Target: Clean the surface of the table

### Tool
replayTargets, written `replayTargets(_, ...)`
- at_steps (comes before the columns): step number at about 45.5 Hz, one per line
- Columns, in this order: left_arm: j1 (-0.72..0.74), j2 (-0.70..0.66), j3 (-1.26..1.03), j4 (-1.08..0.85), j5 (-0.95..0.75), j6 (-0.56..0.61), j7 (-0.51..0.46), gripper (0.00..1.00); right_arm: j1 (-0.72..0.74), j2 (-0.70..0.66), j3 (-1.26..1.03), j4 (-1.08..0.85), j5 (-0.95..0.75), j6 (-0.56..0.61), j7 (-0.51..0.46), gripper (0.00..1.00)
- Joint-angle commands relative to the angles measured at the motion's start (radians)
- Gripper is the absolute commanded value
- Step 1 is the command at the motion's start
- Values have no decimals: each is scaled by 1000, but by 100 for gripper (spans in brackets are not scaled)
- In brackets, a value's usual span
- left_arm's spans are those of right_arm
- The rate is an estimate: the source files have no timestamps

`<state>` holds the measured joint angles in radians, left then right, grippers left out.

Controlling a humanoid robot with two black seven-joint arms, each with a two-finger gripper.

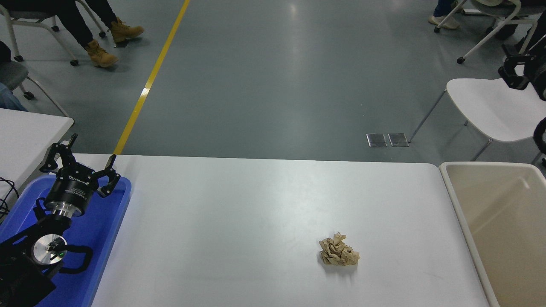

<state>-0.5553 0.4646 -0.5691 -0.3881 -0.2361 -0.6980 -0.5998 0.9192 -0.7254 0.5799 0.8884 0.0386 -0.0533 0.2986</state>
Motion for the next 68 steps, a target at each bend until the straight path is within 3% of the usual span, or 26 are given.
replayTargets(1, 0, -1, 0, 0, 0, 0, 0, 100, -77, 61, 15, 21, 3, 1, 4, 99)
replayTargets(13, 0, 0, 0, 0, 0, 0, 0, 100, -144, 127, 23, 21, 1, 13, 25, 99)
replayTargets(22, 0, -1, 0, 0, 0, 0, 0, 100, -184, 139, 23, 20, 1, 13, 103, 99)
replayTargets(68, 0, -1, -1, 0, 0, 0, 0, 100, -246, 161, 23, 11, 0, 13, 105, 99)
